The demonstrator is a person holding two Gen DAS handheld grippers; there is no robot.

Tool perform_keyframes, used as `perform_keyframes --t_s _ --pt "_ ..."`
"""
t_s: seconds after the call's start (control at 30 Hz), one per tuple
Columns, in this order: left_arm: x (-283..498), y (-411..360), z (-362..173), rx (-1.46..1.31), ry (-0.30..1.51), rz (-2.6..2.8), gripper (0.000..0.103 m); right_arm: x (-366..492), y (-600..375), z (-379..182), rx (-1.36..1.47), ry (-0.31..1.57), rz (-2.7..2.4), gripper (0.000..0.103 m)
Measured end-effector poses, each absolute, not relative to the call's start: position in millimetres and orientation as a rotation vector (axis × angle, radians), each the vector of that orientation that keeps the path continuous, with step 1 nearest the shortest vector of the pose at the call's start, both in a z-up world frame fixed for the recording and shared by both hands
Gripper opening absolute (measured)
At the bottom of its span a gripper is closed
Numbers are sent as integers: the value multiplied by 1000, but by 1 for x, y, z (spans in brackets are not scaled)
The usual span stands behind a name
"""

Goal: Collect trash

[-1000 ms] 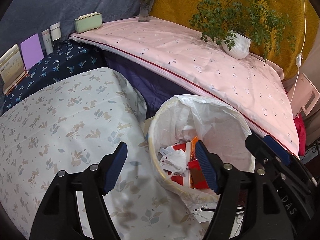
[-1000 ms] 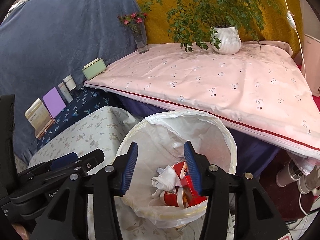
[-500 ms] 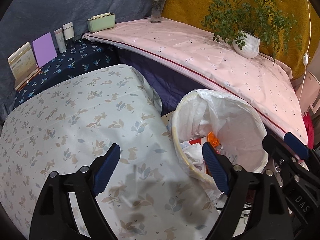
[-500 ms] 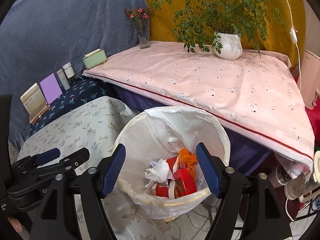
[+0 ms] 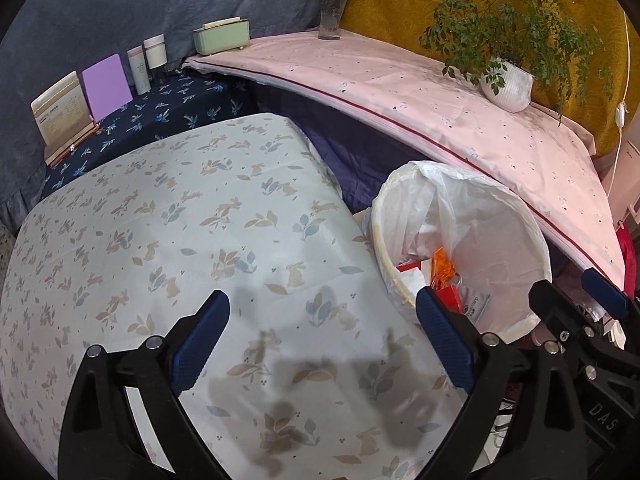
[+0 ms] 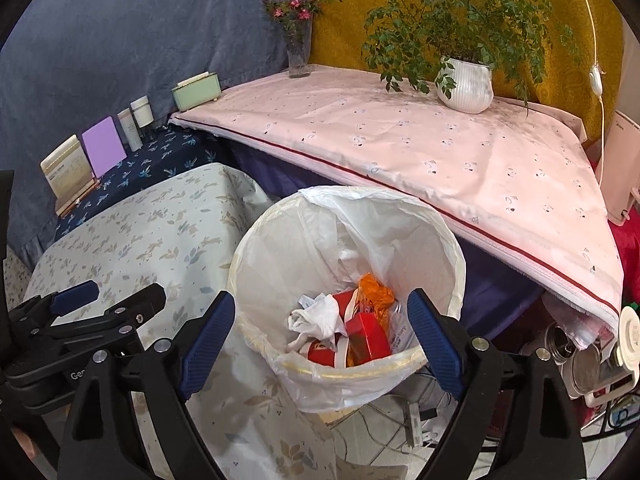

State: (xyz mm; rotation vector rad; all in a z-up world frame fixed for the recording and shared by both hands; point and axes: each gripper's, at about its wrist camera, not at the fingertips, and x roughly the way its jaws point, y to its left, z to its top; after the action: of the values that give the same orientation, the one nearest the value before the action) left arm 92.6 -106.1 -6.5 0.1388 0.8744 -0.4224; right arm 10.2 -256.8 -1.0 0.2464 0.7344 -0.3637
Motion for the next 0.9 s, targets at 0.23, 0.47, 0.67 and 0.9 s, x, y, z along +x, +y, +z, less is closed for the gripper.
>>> perform_keyframes --t_s 0.23,0.47,0.67,0.9 --pt "89 -97 -13 140 880 -388 90 7 -245 -5 188 736 -364 97" --pt "84 -91 -16 149 876 -362 91 6 -241 -10 182 747 -348 96" --pt "79 -88 -19 140 879 -356 92 0 -242 -15 200 756 -362 96" --pt "70 -95 -19 158 877 -371 92 -5 -243 -16 204 768 -369 96"
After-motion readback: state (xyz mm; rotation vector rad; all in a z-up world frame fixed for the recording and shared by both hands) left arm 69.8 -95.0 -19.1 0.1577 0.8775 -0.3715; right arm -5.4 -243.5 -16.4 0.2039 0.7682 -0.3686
